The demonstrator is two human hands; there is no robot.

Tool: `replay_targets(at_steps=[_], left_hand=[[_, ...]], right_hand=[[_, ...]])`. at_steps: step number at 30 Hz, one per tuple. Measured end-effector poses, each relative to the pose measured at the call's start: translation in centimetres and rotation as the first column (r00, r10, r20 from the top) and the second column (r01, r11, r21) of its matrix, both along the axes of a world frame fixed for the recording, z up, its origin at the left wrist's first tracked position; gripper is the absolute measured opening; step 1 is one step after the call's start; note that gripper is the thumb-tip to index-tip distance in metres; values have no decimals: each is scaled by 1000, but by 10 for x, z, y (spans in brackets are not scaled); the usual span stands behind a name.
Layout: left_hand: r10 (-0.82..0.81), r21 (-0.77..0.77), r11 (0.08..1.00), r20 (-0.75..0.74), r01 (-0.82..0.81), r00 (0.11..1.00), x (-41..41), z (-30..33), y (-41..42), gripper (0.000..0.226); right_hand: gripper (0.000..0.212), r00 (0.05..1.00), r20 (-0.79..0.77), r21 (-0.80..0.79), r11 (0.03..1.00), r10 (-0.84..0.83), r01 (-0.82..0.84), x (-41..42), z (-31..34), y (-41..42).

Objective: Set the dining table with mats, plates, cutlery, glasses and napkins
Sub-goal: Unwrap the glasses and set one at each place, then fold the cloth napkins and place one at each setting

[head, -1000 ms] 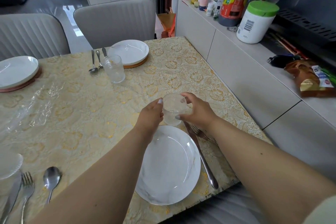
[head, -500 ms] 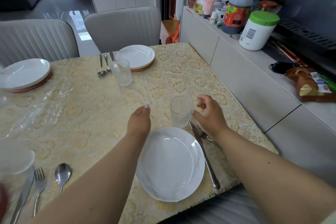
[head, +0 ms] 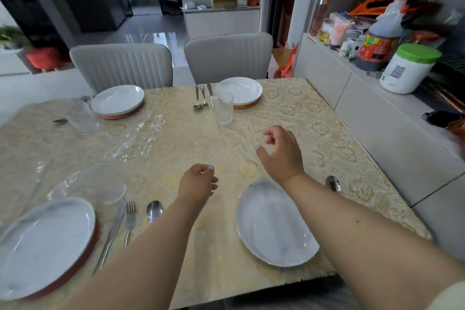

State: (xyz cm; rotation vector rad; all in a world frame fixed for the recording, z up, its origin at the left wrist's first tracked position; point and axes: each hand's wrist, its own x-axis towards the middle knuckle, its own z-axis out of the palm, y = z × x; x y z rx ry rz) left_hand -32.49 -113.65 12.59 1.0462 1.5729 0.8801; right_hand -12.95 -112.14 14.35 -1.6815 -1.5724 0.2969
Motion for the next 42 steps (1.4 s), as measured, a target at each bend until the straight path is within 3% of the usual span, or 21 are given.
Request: replay_targets(at_steps=[9, 19, 30, 37, 42], left_hand=[[-99, -86, 992, -29, 96, 995, -96, 22, -49, 20], [39, -60, 997, -2, -39, 999, -241, 42, -107, 20], [183, -7, 983, -91, -184, 979, -456, 57, -180, 18], [327, 7, 945, -51, -327, 944, -572, 69, -201, 18], [407, 12, 913, 22, -407, 913, -633, 78, -198, 17]], right_hand=[[23, 957, -194, -168, 954, 216, -250, -121, 19, -8], [20, 925, -229, -209, 913, 302, -350, -264, 36, -50], [16, 854, -267, -157, 854, 447, -496, -516, 51, -108], [21, 807, -269, -194, 791, 526, -580, -647, 55, -118], [18, 756, -359, -174, 756, 548, -631, -726, 61, -105]])
